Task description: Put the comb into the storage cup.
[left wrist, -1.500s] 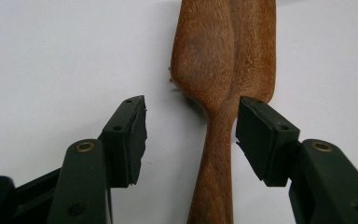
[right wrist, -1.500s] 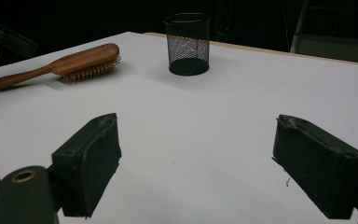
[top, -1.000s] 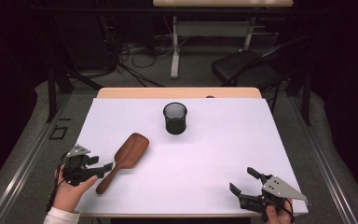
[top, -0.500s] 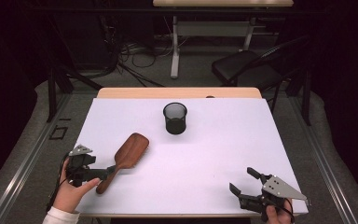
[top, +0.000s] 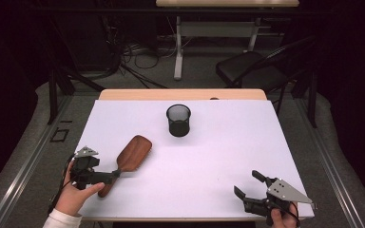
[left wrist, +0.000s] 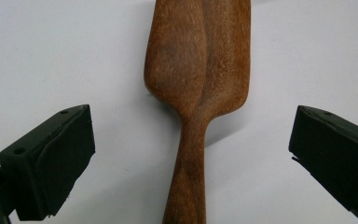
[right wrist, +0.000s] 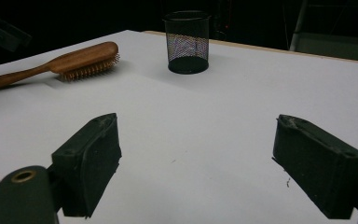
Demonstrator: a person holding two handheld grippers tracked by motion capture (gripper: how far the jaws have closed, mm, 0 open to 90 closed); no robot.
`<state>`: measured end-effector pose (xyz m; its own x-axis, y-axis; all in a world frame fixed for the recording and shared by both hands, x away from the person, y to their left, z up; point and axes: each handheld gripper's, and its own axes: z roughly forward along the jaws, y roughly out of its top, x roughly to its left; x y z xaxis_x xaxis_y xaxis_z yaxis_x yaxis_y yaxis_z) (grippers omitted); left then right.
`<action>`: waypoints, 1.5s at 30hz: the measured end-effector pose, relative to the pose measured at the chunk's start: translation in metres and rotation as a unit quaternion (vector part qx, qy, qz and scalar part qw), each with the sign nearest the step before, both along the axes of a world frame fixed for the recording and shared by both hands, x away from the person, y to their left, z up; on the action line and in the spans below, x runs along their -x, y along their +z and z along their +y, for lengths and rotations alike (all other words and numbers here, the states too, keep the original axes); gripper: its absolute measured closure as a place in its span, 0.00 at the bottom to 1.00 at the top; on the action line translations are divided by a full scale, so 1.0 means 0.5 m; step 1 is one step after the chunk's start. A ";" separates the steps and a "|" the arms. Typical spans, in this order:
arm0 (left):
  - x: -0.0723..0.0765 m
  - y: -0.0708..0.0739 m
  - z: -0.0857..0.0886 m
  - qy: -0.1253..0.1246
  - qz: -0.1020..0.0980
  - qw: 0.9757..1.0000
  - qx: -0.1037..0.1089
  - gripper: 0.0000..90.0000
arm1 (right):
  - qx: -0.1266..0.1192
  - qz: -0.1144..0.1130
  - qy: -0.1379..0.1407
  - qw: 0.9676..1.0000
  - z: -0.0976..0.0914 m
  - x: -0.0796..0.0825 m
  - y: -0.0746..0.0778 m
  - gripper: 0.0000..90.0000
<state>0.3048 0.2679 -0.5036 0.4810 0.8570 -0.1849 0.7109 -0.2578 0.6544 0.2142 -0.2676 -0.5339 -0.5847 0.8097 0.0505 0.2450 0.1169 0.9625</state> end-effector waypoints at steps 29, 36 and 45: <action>-0.024 0.040 -0.008 -0.039 0.037 0.998 -0.030 0.01 | -0.012 0.001 0.007 1.000 0.003 0.001 0.001 0.16; -0.031 0.037 -0.014 -0.037 0.047 0.998 -0.037 0.01 | -0.016 0.001 0.018 1.000 0.006 0.001 0.003 0.16; -0.038 0.033 -0.023 -0.042 0.057 0.996 -0.049 0.02 | -0.015 0.001 0.018 1.000 0.004 0.002 0.004 0.16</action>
<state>0.3235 0.2563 -0.4872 0.5325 0.8312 -0.1598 0.7520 -0.3779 0.5401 0.2131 -0.2655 -0.5318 -0.6141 0.7857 0.0751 0.2421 0.0969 0.9654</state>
